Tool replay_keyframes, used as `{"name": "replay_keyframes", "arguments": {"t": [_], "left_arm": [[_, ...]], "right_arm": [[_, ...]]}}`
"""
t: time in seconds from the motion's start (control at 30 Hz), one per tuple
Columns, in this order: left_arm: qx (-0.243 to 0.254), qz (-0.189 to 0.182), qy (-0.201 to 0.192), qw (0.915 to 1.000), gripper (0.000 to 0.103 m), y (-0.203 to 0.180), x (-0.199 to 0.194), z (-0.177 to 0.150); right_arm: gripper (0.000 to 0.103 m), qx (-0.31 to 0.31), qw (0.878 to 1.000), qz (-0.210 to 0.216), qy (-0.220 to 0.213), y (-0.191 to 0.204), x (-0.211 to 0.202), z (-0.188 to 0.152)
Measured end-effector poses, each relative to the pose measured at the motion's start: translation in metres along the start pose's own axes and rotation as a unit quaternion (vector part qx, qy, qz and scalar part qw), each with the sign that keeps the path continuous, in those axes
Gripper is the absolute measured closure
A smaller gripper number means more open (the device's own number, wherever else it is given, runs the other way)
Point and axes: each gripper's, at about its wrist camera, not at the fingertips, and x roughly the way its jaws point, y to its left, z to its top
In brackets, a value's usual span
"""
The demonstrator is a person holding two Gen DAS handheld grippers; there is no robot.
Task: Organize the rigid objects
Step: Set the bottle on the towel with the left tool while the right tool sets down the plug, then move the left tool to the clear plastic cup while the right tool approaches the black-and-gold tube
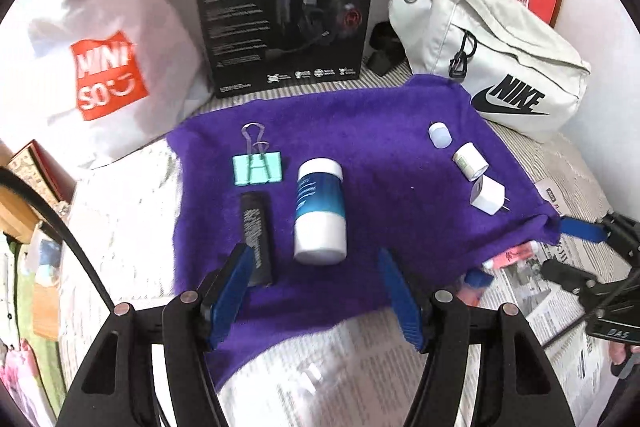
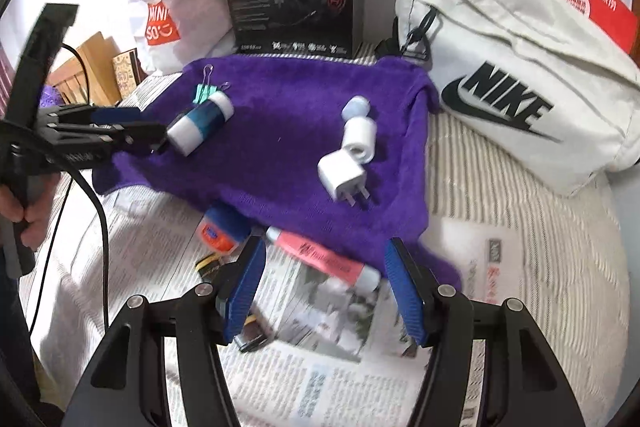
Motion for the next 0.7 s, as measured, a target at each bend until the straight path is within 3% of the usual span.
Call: {"name": "replay_keyframes", "arguments": {"t": [0.3, 0.7], "left_arm": [[-0.015, -0.002, 0.005, 0.9999, 0.039, 0.011, -0.023, -0.038], [-0.043, 0.005, 0.043, 0.9981, 0.040, 0.010, 0.009, -0.071]], "right_arm": [[0.042, 0.013, 1.000, 0.014, 0.017, 0.006, 0.004, -0.023], [0.042, 0.023, 0.999, 0.014, 0.027, 0.006, 0.002, -0.035]]}}
